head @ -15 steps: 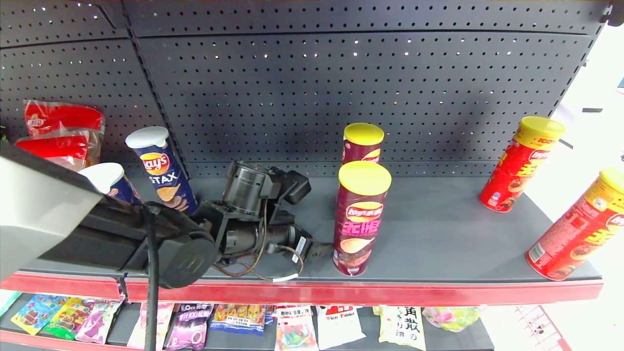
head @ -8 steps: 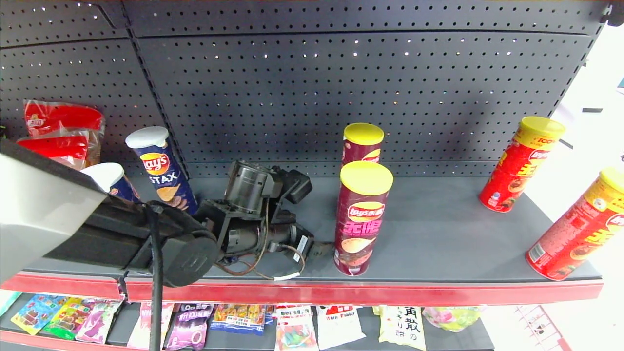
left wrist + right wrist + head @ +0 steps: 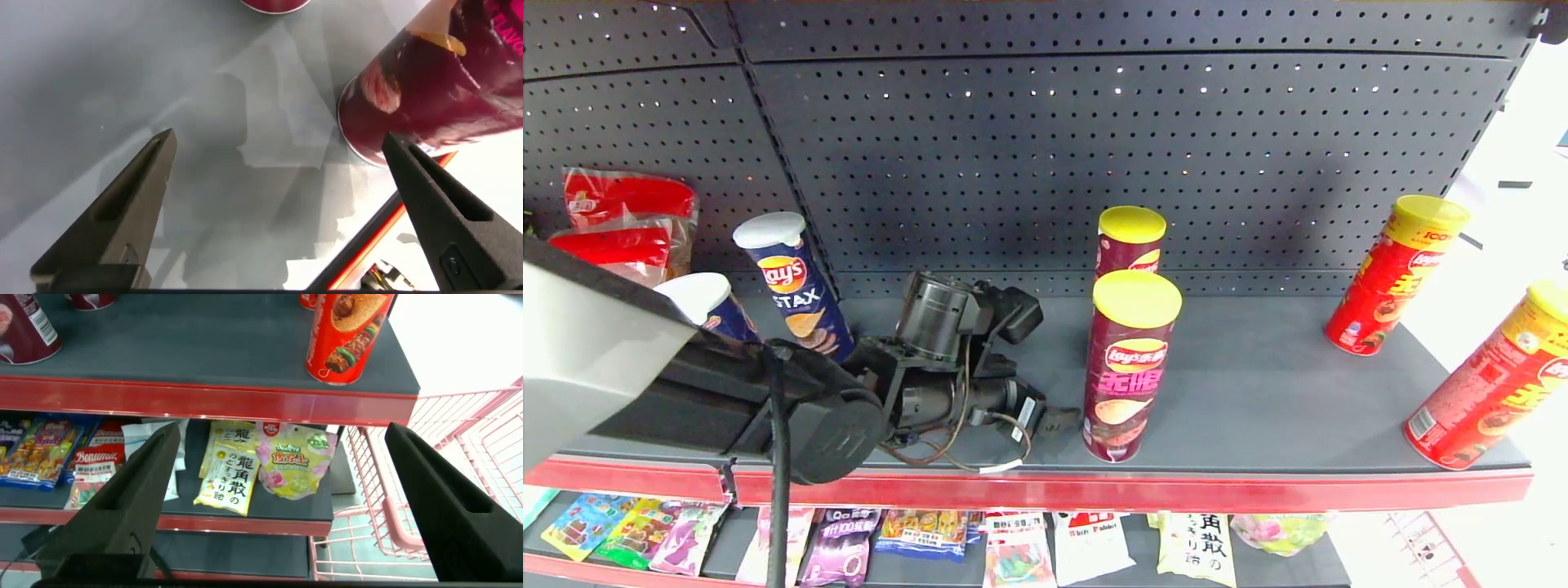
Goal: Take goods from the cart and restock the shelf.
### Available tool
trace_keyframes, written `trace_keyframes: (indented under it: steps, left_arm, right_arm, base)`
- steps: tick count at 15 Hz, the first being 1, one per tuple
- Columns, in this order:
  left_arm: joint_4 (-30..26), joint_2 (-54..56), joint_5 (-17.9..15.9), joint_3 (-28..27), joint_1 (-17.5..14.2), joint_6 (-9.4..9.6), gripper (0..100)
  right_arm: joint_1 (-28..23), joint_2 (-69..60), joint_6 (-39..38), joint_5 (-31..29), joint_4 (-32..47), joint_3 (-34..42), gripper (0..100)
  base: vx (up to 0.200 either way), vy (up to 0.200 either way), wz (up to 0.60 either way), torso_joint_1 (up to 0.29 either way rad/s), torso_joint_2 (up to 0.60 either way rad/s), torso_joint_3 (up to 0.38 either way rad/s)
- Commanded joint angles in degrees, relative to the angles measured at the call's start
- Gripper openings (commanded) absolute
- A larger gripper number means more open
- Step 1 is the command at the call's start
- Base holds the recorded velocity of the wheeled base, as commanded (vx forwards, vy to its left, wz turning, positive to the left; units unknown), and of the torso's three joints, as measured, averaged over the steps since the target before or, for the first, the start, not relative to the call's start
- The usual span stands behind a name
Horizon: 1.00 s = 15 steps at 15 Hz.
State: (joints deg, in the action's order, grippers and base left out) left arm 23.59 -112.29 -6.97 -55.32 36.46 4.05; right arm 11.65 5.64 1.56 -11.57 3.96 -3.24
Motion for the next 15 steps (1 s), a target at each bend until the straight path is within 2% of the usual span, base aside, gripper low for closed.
trace_keyframes:
  steps: [1, 3, 7, 8, 9, 10, 13, 14, 15]
  left_arm:
    - [-0.1, 3.1, 0.4, 1.9, -0.9, 0.08, 100]
    - [-0.6, 8.3, 0.5, 6.5, -2.1, 0.35, 100]
    - [-6.4, 29.5, 0.5, 21.0, -2.8, 0.44, 100]
    - [-8.2, 34.2, 0.5, 23.2, -2.5, 0.52, 100]
    - [-12.3, 43.0, 0.6, 26.1, -1.9, 0.52, 100]
    - [-14.4, 46.9, 0.6, 26.8, -1.9, 0.52, 100]
    - [-40.9, 77.8, 5.6, 28.3, -3.3, 0.44, 100]
    - [-54.8, 91.7, 8.4, 27.7, -5.3, 0.26, 100]
    - [-65.2, 102.7, 12.6, 27.6, -7.6, -0.09, 100]
  right_arm:
    - [0.0, 0.1, 0.0, 0.1, 0.0, 0.0, 100]
    - [0.0, 0.0, 0.1, 1.1, -0.1, 0.1, 100]
    - [0.0, 0.1, 0.1, 1.7, -0.1, 0.1, 100]
    - [0.0, 0.1, 0.2, 1.8, 0.0, 0.1, 100]
    - [0.0, 0.1, 0.5, 1.9, 0.0, 0.0, 100]
    - [0.0, 0.1, 0.5, 2.0, 0.0, 0.0, 100]
    - [-0.4, 0.2, 4.6, 1.5, 0.5, -0.8, 100]
    - [-2.1, 1.7, 4.7, 1.4, 1.3, -1.8, 100]
    - [-5.5, 4.4, 4.7, 1.4, 2.1, -3.7, 100]
  base:
    - [0.000, 0.000, 0.00, 0.000, 0.00, 0.000]
    - [0.000, 0.000, 0.00, 0.000, 0.00, 0.000]
    - [0.000, 0.000, 0.00, 0.000, 0.00, 0.000]
    - [0.000, 0.000, 0.00, 0.000, 0.00, 0.000]
    - [0.000, 0.000, 0.00, 0.000, 0.00, 0.000]
    - [0.000, 0.000, 0.00, 0.000, 0.00, 0.000]
    - [0.000, 0.000, 0.00, 0.000, 0.00, 0.000]
    - [0.000, 0.000, 0.00, 0.000, 0.00, 0.000]
    - [0.000, 0.000, 0.00, 0.000, 0.00, 0.000]
